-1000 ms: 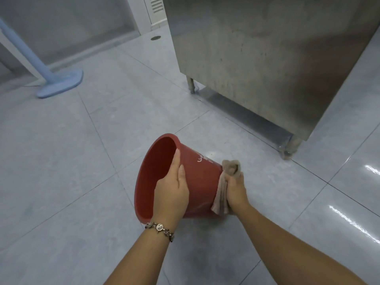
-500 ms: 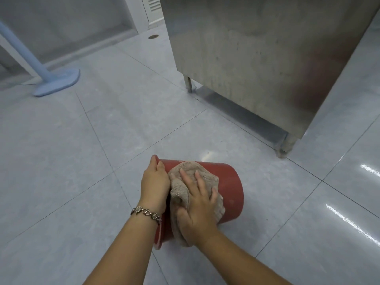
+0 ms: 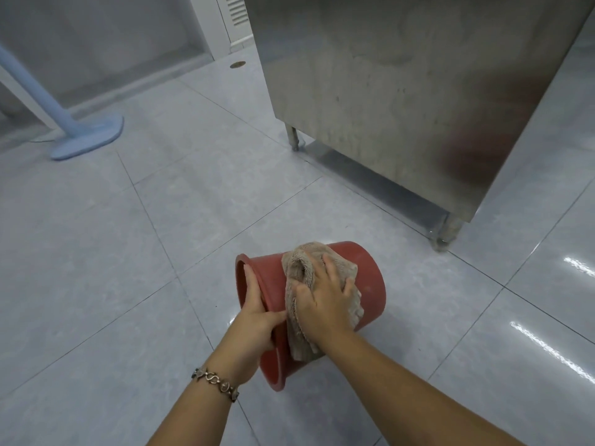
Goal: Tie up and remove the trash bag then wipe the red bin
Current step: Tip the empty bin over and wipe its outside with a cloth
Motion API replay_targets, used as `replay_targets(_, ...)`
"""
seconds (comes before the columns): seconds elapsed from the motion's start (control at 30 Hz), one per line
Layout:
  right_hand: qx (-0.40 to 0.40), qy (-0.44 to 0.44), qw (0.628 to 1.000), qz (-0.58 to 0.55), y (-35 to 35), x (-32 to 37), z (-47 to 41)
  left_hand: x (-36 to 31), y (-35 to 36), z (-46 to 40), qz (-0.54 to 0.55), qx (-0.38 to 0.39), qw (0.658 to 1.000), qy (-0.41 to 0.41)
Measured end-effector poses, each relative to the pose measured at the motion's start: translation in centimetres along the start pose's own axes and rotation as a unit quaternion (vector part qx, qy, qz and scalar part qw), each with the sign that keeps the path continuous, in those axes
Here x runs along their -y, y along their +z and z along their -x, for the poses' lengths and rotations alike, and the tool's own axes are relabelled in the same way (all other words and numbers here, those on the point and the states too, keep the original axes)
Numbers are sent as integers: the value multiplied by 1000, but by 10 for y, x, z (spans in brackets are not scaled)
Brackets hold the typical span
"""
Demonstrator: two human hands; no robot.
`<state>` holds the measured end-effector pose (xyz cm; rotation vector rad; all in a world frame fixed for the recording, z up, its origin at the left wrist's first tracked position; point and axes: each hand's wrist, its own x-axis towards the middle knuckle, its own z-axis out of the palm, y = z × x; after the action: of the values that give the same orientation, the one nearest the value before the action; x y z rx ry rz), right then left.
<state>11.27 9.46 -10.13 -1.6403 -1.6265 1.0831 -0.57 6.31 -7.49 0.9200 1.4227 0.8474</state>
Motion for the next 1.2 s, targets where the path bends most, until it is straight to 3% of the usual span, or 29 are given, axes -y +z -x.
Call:
replay_targets(0.23,8,19,998,-59,-3,21,-17,-11,1,5,22,-53,996,64)
replay_targets(0.33,-10,83,994,-64,-12,21,-27,-8,16,11,-34,-21,996,79)
replay_targets(0.43,0,144,987,-75,-7,25,-37,-9,30,9,-80,-63,989,107)
replay_targets(0.57,-20,51,996,-68,28,21,-3,-13,24,1,-85,-144,979,118)
replay_targets(0.73,-60,-1,997,-53,32,2,3,-16,13,-2,-158,-161,968,107)
replay_targets(0.87,-42,175,983,-43,12,-47,-51,-22,13,1,-201,-198,954,103)
replay_targets(0.93,-41,274,953,-123,-2,-81,-52,-24,20,3,-231,-165,953,104)
replay_targets(1.0,-61,309,929,-197,-1,-98,-44,-25,26,0,-259,-142,949,111)
replay_targets(1.1,-136,184,966,-120,19,-82,-26,-30,25,-13,-255,-167,947,102)
replay_targets(1.2,-125,-73,977,-155,53,-30,16,-35,21,-17,-234,-176,951,97)
